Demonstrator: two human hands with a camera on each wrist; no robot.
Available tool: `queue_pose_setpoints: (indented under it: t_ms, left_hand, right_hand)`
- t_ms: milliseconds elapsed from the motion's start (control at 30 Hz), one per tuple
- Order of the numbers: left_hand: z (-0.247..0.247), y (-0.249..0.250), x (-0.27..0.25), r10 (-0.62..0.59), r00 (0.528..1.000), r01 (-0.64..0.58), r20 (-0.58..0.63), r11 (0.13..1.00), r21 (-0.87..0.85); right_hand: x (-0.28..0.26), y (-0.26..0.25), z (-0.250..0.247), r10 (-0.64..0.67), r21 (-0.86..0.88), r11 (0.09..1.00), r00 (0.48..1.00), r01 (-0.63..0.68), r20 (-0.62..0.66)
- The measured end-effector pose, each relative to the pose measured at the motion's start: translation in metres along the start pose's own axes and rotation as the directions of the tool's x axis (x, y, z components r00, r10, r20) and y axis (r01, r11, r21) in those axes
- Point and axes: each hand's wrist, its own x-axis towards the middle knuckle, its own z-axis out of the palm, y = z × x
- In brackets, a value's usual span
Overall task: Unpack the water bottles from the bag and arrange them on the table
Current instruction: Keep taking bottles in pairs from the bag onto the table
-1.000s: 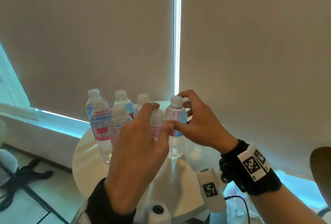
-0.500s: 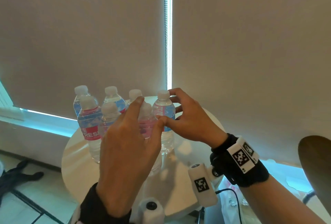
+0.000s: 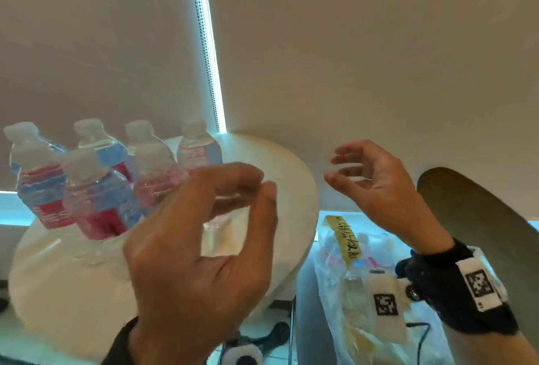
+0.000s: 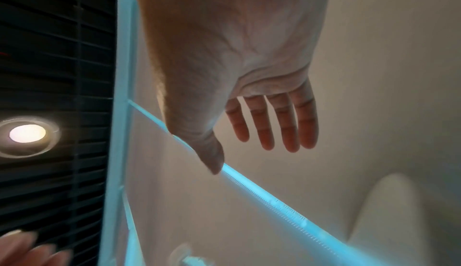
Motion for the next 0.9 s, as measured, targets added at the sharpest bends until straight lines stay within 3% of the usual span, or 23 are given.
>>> queue_pose_setpoints:
  t_ms: [100,167,200,300,467,533,667,800,900]
  left_hand:
    - [0.044,0.006,-0.027,0.054,0.979,-0.035,0.195,0.995,-0.098]
    - [0.078,0.003,-0.054,-0.020,0.933,0.094,0.359,0.978,-0.188]
    - [0.096,0.000,-0.070,-0.088,0.884,0.198,0.459,0.961,-0.196]
    - [0.151,-0.019,-0.121,-0.253,0.659,0.430,0.708,0.899,-0.079]
    - [0.224,-0.050,-0.193,-0.415,0.315,0.569,0.854,0.803,0.180]
    - [0.249,-0.059,-0.213,-0.439,0.246,0.570,0.864,0.787,0.238]
    - [0.292,-0.075,-0.222,-0.441,0.220,0.598,0.870,0.766,0.237]
    - [0.330,-0.088,-0.216,-0.529,0.245,0.616,0.812,0.732,0.291]
    - [0.348,-0.093,-0.217,-0.551,0.253,0.638,0.795,0.713,0.291]
  right_hand:
    - [-0.024,0.053,-0.030,0.120,-0.108,0.986,0.989,-0.129,-0.085]
    - [-0.042,0.091,-0.043,0.222,-0.157,0.958,0.966,-0.241,-0.130]
    - [-0.053,0.108,-0.047,0.274,-0.182,0.937,0.951,-0.297,-0.140]
    - [-0.085,0.158,-0.056,0.402,-0.235,0.872,0.903,-0.428,-0.153]
    - [-0.127,0.233,-0.055,0.595,-0.284,0.734,0.786,-0.617,-0.169]
    - [-0.136,0.255,-0.051,0.644,-0.245,0.701,0.742,-0.670,-0.189]
    - [-0.137,0.286,-0.039,0.679,-0.143,0.681,0.692,-0.719,-0.245]
    - [-0.127,0.298,-0.030,0.633,-0.011,0.724,0.672,-0.689,-0.385]
    - [-0.122,0.305,-0.025,0.574,-0.021,0.747,0.660,-0.665,-0.484]
